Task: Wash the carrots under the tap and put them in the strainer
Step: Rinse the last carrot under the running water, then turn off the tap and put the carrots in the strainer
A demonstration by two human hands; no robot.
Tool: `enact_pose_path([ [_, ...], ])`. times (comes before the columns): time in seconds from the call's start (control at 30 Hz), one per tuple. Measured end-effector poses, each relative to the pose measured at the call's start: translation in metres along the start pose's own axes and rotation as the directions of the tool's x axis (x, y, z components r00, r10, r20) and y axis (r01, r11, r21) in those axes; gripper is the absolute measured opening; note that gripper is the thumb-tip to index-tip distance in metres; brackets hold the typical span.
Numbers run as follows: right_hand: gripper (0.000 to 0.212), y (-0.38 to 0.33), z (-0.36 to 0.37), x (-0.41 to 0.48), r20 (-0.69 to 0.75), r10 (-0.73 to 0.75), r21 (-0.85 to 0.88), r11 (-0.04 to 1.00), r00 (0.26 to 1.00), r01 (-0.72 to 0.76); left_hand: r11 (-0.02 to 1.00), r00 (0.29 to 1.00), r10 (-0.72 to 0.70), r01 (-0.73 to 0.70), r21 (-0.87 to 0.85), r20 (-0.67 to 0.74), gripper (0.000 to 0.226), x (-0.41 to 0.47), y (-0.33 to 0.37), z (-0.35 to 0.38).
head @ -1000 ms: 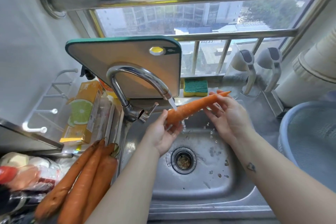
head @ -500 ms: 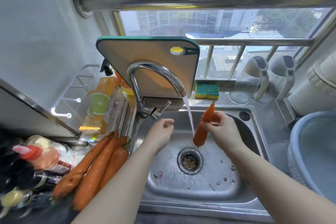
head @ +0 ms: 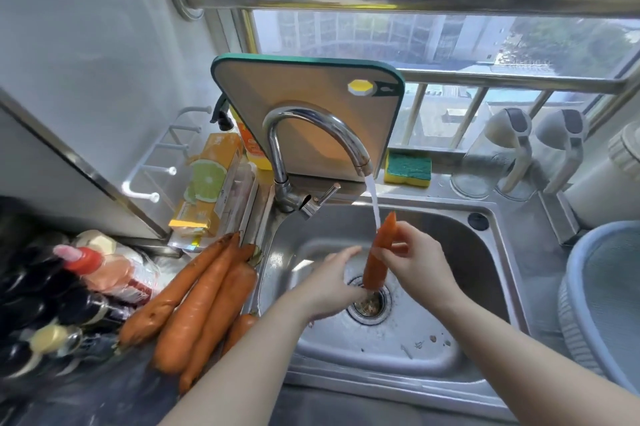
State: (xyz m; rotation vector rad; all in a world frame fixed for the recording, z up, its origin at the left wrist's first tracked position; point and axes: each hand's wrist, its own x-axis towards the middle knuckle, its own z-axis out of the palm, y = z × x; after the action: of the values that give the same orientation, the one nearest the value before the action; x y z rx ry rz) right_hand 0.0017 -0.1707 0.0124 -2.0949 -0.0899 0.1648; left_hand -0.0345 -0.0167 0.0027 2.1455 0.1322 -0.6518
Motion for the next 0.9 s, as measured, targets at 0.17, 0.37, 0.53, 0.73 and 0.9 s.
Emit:
enact_pose_path([
  [0.17, 0.012, -0.031, 0.028, 0.002, 0.063, -0.032, 0.095, 0.995, 0.997, 0.026, 0.988, 0.937, 0.115, -0.143, -0.060, -0.331, 0.061, -0.025, -0.011, -0.002],
  [0.37, 0.011, -0.078, 0.080, 0.002, 0.389, 0.097, 0.363, 0.898, 0.916, -0.249, 0.994, 0.778, 0.093, -0.033, 0.107, -0.622, 0.058, -0.080, -0.048, -0.034],
  [0.53, 0.016, -0.077, 0.124, -0.015, 0.644, 0.235, 0.261, 0.827, 0.728, -0.499, 0.914, 0.775, -0.041, 0.283, 0.289, -0.630, 0.063, -0.122, -0.083, -0.032],
  [0.73, 0.012, -0.061, 0.151, -0.025, 0.760, 0.310, 0.101, 0.812, 0.571, -0.575, 0.716, 0.764, -0.073, 0.488, 0.500, -0.641, 0.066, -0.141, -0.109, 0.001],
  [0.9, 0.019, -0.051, 0.160, -0.029, 0.704, 0.311, 0.047, 0.876, 0.638, -0.479, 0.706, 0.726, -0.006, 0.490, 0.511, -0.688, 0.069, -0.140, -0.126, 0.011],
])
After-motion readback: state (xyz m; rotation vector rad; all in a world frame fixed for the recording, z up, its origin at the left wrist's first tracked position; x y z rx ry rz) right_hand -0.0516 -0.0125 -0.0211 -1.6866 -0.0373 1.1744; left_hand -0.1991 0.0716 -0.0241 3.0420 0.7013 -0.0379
